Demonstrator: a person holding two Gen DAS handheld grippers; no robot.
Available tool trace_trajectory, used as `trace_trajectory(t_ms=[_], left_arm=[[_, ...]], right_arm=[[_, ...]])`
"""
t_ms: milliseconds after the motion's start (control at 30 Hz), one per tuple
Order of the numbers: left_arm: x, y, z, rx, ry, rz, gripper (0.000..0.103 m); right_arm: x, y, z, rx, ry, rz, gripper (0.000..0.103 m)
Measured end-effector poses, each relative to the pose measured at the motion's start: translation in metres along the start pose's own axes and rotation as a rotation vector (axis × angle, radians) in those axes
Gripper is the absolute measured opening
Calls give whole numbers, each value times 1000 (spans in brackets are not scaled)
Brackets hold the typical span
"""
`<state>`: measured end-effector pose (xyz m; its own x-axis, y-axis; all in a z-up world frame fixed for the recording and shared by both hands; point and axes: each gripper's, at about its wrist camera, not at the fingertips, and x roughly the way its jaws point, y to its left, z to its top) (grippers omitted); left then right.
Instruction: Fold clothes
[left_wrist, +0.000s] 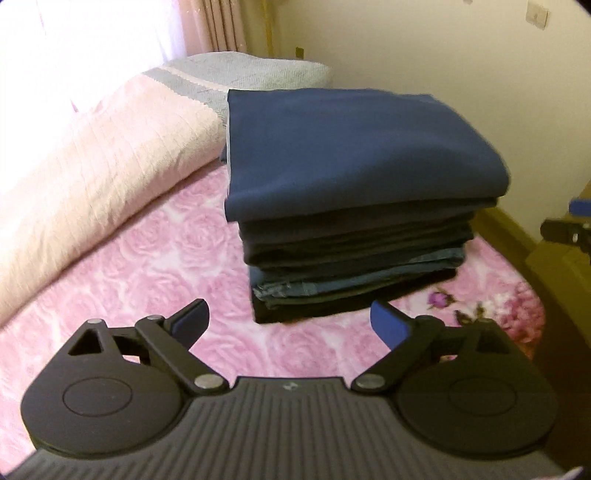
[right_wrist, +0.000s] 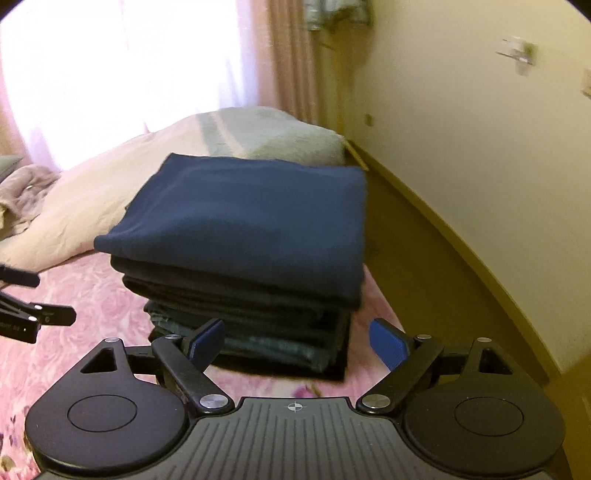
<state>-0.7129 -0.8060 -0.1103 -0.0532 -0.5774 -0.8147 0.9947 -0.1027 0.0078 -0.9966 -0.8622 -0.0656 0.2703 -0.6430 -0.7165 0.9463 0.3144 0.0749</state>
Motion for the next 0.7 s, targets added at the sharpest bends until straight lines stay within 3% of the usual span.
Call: trace_trajectory(t_ms=[133,300,567,700], left_arm=[[-25,-2,-10,11,-29,-54,92],[-48,-8,-24,90,-29,-140,92],[-79,-22,-39,86,-125,-101,93],[-81,-37,-40,126,-89,-71,93]], right_arm=[[-32,20,-17,48,18,-51,88],[-73,54,-32,4,-7,-71,88],[-100,77,-44,4,7,-109,88],[-99,74,-39,-19,11,-105,88]])
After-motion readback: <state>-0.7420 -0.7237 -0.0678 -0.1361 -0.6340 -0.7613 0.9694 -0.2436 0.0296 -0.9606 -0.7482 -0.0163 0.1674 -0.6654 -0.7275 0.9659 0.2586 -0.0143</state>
